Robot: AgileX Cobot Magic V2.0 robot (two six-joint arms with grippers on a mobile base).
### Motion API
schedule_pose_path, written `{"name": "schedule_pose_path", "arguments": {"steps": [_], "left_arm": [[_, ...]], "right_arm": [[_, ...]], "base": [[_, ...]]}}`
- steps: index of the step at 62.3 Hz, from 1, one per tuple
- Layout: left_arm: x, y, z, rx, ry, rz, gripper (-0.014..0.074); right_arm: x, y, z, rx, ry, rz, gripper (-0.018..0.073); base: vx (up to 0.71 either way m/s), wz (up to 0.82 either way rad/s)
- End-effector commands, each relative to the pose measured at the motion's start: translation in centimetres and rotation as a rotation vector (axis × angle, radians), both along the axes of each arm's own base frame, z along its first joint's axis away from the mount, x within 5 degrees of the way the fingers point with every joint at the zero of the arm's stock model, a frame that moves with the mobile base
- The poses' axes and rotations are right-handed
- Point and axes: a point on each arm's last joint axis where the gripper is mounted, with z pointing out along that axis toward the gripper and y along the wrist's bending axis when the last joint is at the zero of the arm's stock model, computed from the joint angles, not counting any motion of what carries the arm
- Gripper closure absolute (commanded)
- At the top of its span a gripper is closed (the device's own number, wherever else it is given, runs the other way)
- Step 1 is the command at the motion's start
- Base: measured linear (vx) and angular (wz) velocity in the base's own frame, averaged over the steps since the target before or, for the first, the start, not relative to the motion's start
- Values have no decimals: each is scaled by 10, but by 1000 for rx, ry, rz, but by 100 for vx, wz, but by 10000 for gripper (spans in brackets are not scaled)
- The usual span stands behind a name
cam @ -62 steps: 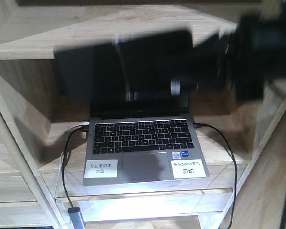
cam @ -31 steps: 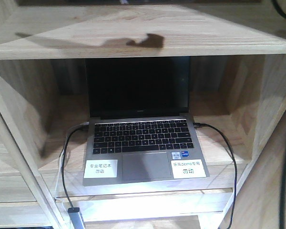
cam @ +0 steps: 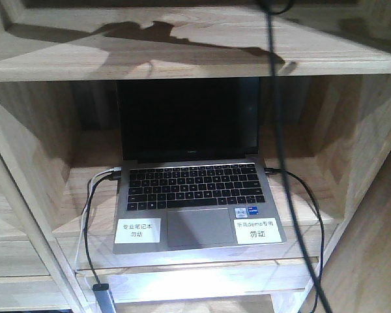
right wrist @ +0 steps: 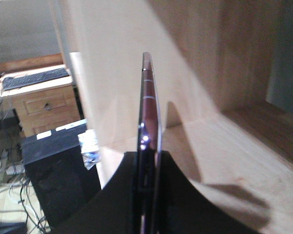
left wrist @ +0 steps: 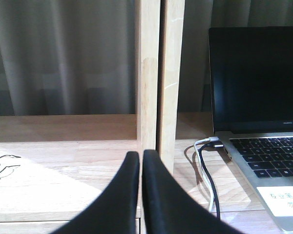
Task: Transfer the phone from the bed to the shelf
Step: 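Lay the phone on the upper shelf and open the right gripper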
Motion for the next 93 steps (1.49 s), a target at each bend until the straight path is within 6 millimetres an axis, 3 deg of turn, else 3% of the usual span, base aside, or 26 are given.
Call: {"name": "schedule_pose_path", "arguments": {"steps": [1, 24, 41, 55, 75, 81, 93], "left_arm": [[-1, 0, 15, -11, -108, -2, 595], [-1, 0, 15, -11, -108, -2, 595], [-1, 0, 15, -11, -108, -2, 595], [-1, 0, 15, -11, -108, -2, 595], [-1, 0, 15, -11, -108, -2, 595], [-1, 0, 15, -11, -108, -2, 595], [-1, 0, 15, -11, -108, -2, 595]], "right_arm": [[-2, -2, 25, 112, -35, -33, 562], [39, 10, -19, 93, 48, -89, 561], [48, 12, -30, 74, 43, -112, 528], [54, 8, -31, 59, 15, -173, 379], [59, 5, -28, 83, 1, -236, -17], [59, 5, -28, 83, 1, -236, -52], [57, 5, -25, 88, -1, -236, -27]], "base": [[0, 0], [0, 0], [0, 0], [0, 0], [0, 0], [0, 0], [0, 0]]}}
